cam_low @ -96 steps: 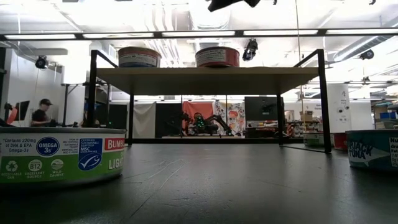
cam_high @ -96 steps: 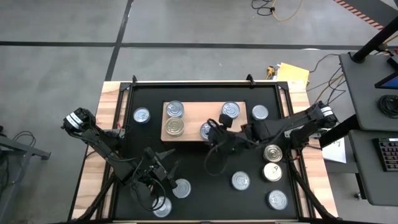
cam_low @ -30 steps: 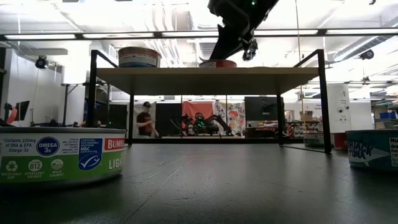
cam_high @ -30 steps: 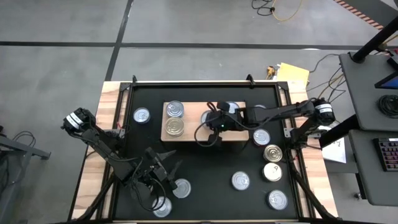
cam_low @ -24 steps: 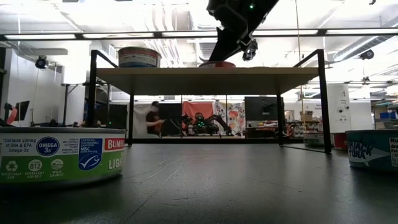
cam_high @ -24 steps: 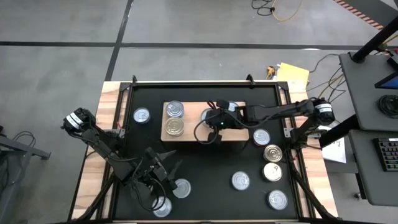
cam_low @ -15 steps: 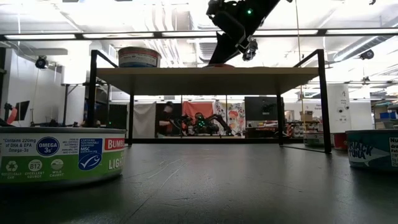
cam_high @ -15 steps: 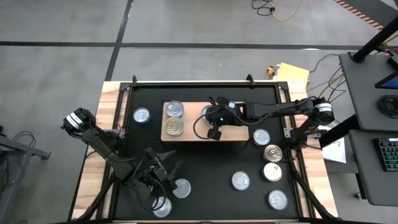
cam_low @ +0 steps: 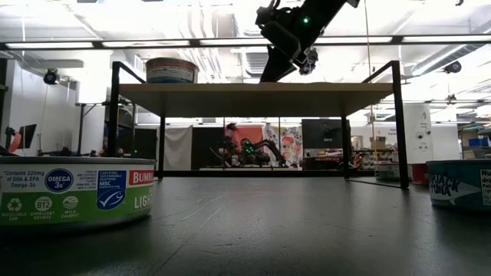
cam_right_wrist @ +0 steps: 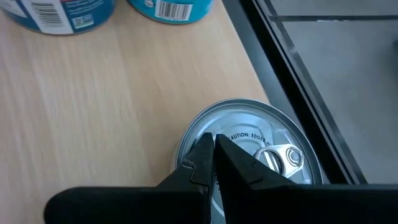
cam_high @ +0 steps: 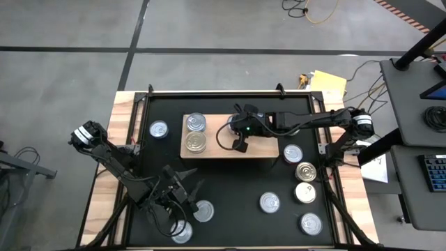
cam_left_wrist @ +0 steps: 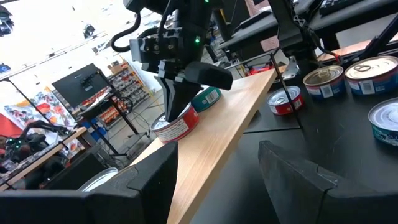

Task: Stack canned seafood by type on shelf
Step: Put the red tuna can on the shelf

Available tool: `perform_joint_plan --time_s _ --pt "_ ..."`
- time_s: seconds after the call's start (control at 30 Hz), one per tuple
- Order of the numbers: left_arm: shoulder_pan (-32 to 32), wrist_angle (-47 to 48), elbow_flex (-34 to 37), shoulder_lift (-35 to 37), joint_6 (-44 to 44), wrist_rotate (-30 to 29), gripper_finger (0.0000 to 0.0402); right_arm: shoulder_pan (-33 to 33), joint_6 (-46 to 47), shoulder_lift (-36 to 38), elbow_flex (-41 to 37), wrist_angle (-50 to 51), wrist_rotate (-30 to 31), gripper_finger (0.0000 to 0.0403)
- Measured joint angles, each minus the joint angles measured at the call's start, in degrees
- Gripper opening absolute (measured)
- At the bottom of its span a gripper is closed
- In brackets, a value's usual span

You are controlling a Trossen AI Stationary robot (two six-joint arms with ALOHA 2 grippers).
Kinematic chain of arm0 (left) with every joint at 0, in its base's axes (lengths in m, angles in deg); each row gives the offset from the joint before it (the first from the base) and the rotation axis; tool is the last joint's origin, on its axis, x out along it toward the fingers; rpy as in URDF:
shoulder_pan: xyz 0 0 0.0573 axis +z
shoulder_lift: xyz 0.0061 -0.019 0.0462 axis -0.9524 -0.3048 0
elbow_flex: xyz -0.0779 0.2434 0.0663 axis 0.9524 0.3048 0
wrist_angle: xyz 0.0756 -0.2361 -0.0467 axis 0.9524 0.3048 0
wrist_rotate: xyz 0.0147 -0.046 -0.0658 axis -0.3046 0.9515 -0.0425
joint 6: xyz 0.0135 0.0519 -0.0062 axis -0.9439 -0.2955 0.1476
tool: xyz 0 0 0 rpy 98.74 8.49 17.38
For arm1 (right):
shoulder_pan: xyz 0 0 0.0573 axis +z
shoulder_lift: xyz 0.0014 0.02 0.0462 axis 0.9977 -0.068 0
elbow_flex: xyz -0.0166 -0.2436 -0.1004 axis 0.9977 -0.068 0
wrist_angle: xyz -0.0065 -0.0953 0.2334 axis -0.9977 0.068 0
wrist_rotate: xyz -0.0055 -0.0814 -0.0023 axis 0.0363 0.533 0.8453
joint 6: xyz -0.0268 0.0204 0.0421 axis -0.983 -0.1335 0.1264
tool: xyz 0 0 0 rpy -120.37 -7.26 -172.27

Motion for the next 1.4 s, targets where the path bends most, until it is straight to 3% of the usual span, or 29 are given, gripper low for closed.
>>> perform_joint_plan --time_s 1.4 --pt "-0.01 0.11 0.0 0.0 0.02 -0.01 0.0207 -0.25 0.28 0.36 0.39 4.91 0.11 0.0009"
